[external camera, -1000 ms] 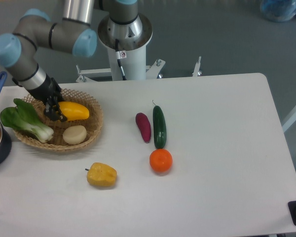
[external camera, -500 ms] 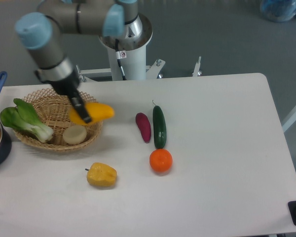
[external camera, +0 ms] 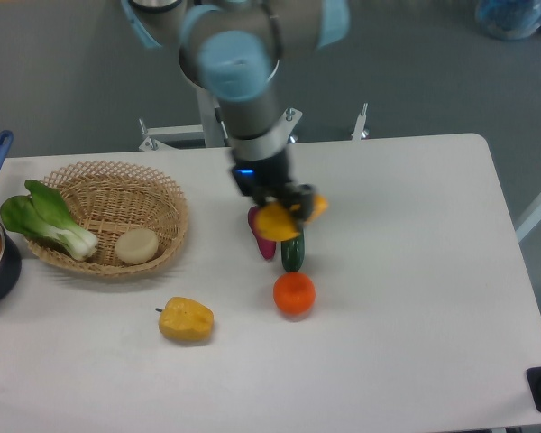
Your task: Pick up the mango from the basket
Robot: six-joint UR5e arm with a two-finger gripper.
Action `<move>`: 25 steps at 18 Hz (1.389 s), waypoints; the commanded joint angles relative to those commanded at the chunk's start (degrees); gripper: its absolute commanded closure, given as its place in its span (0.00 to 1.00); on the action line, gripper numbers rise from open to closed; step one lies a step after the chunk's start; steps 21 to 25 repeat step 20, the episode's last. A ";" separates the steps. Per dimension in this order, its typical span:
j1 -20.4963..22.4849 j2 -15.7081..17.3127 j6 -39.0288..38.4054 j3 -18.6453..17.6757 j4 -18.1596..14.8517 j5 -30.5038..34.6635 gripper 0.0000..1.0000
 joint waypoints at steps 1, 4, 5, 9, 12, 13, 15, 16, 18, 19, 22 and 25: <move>1.23 -0.88 -2.80 0.70 0.44 -1.32 0.52; 2.74 -4.92 -11.43 4.56 0.71 -3.26 0.51; 2.74 -6.23 -12.23 5.88 0.71 -2.83 0.51; 3.44 -10.63 -15.57 8.78 1.76 -0.64 0.49; 5.81 -11.87 -14.88 10.20 2.20 -0.01 0.49; 6.43 -12.83 -14.61 10.63 2.64 -0.01 0.47; 6.43 -15.38 -13.56 12.65 2.99 0.34 0.47; 6.35 -15.82 -13.38 13.70 2.91 0.43 0.47; 6.26 -16.18 -12.33 14.77 2.73 0.60 0.47; 6.34 -16.00 -11.80 14.60 2.82 0.60 0.46; 6.26 -16.18 -11.36 14.68 2.73 0.69 0.46; 6.26 -16.18 -11.36 14.68 2.73 0.69 0.46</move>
